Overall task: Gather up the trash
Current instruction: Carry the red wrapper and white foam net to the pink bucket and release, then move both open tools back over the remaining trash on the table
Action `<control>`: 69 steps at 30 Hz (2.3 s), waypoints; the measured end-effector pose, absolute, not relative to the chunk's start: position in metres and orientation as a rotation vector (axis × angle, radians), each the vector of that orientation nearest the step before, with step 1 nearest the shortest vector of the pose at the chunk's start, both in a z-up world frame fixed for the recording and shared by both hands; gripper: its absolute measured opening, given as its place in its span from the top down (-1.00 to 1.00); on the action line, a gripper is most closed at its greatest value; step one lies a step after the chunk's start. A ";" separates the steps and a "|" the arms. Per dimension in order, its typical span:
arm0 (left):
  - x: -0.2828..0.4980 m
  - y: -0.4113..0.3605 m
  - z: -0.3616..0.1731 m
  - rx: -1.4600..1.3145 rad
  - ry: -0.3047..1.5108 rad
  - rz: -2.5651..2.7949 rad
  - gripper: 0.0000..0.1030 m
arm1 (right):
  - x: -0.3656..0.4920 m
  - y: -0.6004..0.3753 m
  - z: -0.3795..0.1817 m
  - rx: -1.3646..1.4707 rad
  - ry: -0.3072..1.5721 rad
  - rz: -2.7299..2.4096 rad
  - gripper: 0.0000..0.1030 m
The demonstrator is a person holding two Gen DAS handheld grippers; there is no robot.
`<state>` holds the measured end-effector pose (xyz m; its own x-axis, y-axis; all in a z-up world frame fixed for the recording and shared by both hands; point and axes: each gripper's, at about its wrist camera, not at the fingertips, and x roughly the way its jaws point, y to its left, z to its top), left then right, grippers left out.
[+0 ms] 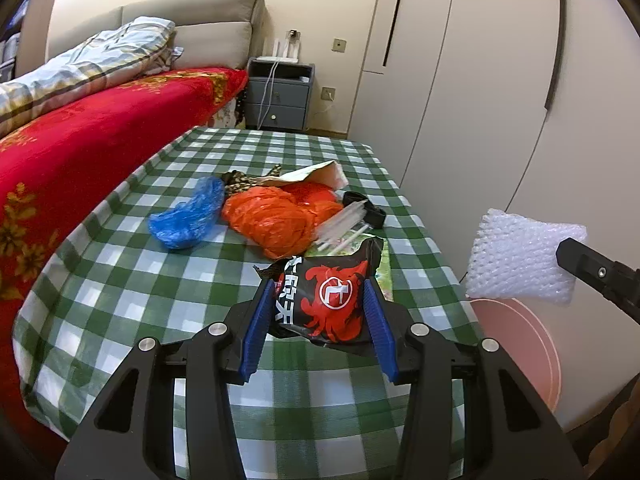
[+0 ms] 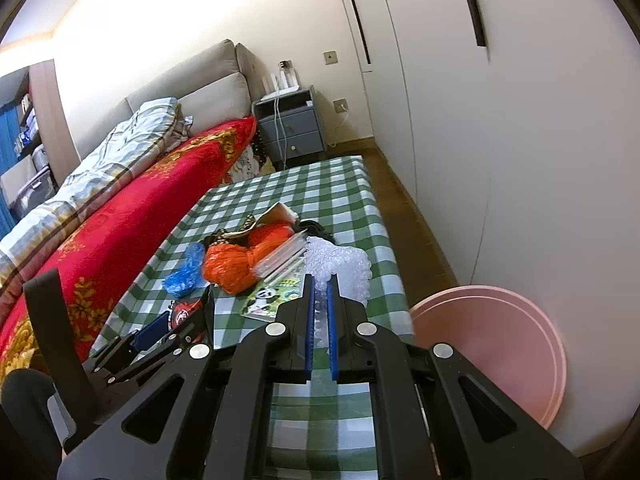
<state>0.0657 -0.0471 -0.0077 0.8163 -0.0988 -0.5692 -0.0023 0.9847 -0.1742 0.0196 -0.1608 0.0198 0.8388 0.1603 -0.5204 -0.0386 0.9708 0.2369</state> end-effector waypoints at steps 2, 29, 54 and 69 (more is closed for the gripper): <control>0.066 -0.050 -0.007 -0.171 0.614 -0.059 0.12 | 0.019 -0.163 0.021 0.217 0.566 0.094 0.88; 0.080 -0.103 -0.013 -0.171 0.624 -0.180 0.12 | 0.014 -0.223 0.027 0.222 0.568 -0.111 0.88; 0.094 -0.209 -0.030 -0.101 0.665 -0.516 0.12 | 0.010 -0.288 0.036 0.232 0.582 -0.293 0.88; 0.100 -0.222 -0.041 -0.108 0.721 -0.541 -0.11 | 0.012 -0.301 0.032 0.272 0.613 -0.322 0.27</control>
<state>0.1003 -0.2222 -0.0410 0.6209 -0.5062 -0.5985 0.4334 0.8579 -0.2760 0.0119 -0.3011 0.0317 0.7710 -0.2129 -0.6002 0.3725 0.9152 0.1538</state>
